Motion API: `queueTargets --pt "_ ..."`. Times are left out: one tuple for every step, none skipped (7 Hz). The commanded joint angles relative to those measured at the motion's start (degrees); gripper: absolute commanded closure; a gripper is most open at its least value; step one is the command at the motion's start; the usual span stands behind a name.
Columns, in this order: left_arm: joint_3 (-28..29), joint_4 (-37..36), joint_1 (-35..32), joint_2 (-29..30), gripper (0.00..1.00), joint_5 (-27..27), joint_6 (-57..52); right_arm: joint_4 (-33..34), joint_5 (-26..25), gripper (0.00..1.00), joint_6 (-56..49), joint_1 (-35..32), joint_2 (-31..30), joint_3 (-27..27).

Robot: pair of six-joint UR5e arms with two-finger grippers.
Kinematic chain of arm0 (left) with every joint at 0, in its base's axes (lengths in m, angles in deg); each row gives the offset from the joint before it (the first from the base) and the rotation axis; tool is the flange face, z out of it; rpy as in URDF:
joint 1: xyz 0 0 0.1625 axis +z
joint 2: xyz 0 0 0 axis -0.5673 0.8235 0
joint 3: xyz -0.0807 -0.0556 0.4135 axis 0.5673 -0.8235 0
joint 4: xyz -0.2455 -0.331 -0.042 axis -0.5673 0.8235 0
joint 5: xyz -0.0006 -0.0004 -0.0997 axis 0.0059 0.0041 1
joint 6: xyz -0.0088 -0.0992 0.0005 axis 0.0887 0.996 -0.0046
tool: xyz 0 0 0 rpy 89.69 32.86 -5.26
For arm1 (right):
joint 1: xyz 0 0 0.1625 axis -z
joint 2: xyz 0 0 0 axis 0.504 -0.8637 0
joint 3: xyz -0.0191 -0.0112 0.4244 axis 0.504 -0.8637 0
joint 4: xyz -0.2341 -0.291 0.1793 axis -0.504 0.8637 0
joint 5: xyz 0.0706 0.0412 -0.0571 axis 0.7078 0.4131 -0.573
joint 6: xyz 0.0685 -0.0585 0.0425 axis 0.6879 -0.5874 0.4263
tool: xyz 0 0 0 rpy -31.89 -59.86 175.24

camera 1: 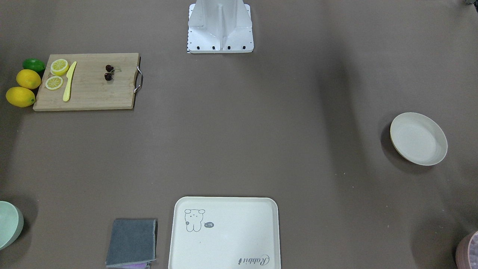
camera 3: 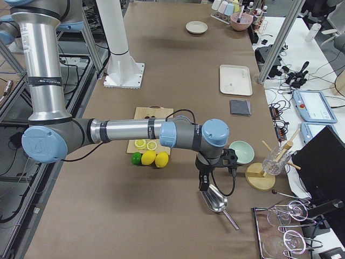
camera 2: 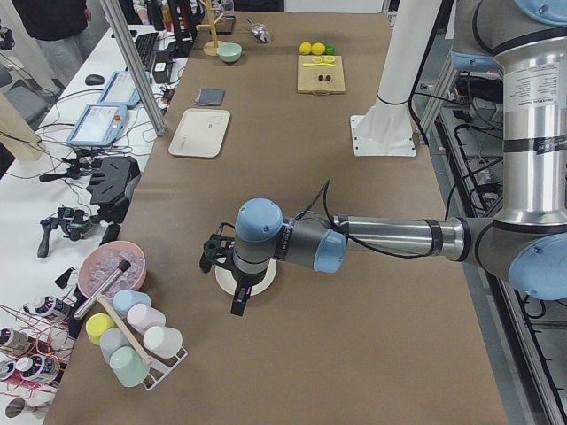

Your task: Place red cherry on plate

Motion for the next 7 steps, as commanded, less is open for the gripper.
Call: queueTargets --pt "0.09 0.02 0.0 -0.02 0.02 -0.04 0.0 -0.06 0.0 0.0 -0.03 0.0 0.0 0.01" --pt "0.09 0.02 0.0 -0.03 0.02 -0.04 0.0 0.02 0.0 0.0 -0.03 0.0 0.0 0.01" --pt "0.09 0.02 0.0 -0.03 0.02 -0.04 0.0 0.02 0.0 0.0 0.06 0.0 0.0 0.01" --pt "0.09 -0.07 0.0 -0.03 0.02 -0.04 0.0 0.02 0.0 0.0 0.06 0.0 0.0 -0.08" --pt "0.18 -0.07 0.0 -0.03 0.02 -0.21 0.0 0.02 0.09 0.0 -0.02 0.0 -0.08 0.01" --pt "0.09 0.02 0.0 -0.03 0.02 -0.13 0.0 -0.06 0.7 0.0 -0.03 0.0 -0.08 -0.08" --pt "0.18 -0.07 0.0 -0.03 0.02 -0.13 0.0 -0.07 0.7 0.0 -0.03 0.0 -0.08 -0.08"
